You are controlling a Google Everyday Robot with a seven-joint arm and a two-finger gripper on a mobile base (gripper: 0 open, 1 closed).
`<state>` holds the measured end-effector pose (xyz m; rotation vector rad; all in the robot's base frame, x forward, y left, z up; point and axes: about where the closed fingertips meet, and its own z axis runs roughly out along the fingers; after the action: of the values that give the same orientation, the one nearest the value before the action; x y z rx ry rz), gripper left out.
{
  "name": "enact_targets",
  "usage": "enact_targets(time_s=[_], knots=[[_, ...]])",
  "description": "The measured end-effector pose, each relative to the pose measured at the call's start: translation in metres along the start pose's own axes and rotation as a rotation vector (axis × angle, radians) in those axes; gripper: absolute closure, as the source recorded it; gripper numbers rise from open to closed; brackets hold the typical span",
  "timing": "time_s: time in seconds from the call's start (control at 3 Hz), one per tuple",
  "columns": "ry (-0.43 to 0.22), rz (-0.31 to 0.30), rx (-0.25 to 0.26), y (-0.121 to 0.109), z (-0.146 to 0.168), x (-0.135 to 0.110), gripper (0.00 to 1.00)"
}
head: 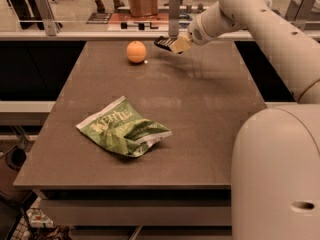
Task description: Move rxbar chocolate near orange
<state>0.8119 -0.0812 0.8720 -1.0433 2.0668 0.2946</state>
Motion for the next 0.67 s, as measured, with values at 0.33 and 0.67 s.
enact_targets(time_s=[0.33,0.67], knots=[[0.002,0.000,-0.005,0.0018,0.0036,0.0006,0.13],[0.005,0.000,-0.012,0.0042,0.0084,0.0015,0.00]])
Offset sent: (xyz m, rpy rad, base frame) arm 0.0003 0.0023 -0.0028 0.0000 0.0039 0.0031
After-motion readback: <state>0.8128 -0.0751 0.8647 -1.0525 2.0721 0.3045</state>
